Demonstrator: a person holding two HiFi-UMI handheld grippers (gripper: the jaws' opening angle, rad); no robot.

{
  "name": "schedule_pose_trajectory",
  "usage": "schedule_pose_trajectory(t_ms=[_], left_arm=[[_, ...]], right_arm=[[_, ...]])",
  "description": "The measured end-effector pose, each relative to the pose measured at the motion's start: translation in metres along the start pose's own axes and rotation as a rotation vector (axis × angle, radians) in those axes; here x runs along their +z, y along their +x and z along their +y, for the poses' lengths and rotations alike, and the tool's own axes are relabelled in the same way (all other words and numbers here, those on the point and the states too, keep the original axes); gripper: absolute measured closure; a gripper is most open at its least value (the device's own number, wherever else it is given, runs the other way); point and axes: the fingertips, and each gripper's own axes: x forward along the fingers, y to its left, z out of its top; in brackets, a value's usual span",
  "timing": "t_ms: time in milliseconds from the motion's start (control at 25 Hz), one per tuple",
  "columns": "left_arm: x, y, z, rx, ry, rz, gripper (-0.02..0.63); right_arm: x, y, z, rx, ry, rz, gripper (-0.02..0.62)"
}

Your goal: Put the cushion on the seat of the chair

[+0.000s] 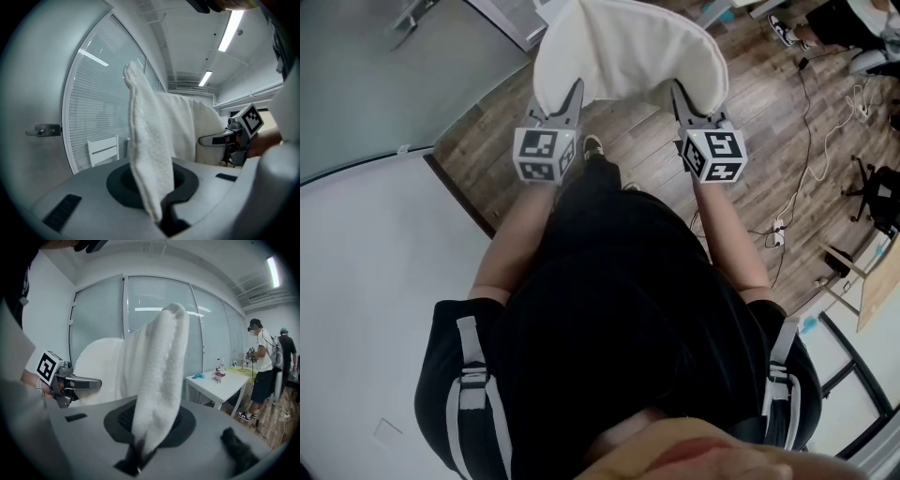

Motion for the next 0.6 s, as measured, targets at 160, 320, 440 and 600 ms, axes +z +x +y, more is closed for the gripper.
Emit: schedule_pose_trajectory(t_ms=[160, 320, 440, 600], left_arm=[[0.007, 0.020, 0.024, -0.005, -0.005, 0.003, 0.555], [0.011, 0.033, 0.042, -0.012, -0.009, 0.004, 0.555], [0.015, 0.045, 0.057, -0.021, -0.011, 0.009, 0.555], [0.023, 0.057, 0.074, -0.040, -0.005, 0.011, 0.555]], right_arm=[[0.011, 0.030, -0.005, -0.005, 0.000, 0.009, 0.543], [0.018, 0.050, -0.007, -0.009, -0.005, 0.015, 0.543], [0.024, 0.067, -0.009, -0.015, -0.005, 0.022, 0.543], [0.034, 0.087, -0.011, -0.028, -0.001, 0.024, 0.543]])
